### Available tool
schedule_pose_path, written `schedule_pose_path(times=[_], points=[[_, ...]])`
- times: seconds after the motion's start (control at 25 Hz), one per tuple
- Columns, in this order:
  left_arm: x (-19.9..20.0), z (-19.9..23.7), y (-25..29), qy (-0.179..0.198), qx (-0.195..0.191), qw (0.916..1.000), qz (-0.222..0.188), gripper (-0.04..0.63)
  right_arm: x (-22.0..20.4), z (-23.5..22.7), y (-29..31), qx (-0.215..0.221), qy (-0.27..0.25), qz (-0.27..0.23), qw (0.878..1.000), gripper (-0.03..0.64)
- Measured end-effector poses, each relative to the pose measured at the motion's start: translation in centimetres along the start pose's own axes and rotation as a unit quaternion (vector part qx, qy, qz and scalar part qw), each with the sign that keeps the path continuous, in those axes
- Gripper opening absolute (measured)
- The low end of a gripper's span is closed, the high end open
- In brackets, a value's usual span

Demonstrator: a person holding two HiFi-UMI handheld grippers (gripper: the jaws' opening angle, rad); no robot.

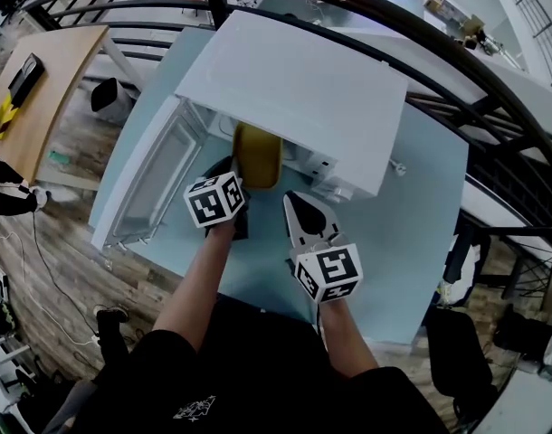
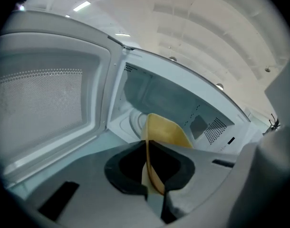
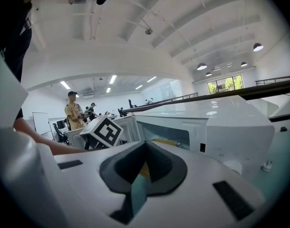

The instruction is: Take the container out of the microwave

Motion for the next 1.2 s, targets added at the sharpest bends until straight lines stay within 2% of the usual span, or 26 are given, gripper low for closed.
schedule_pose_path(times=[0.56, 1.2], points=[[-6.7, 3.0, -3.7, -0.02, 0.022, 0.9996, 0.005, 0.029, -2.7, 2.6, -1.6, 0.032, -0.021, 0.019, 0.999, 0.008], [-13.5, 5.3, -3.8, -0.018, 0.04, 0.9985, 0.031, 0.029, -6.9, 3.5, -3.1, 0.047, -0.017, 0.049, 0.998, 0.006]])
Point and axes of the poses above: the fingertips, and each gripper's own axes: y forward along the fingers, z to its left, x out of its top, the point moved 7 cm from there along -y, backward along the fingers, and after that the axes turned 11 degrees about z, right-handed, at the moved point
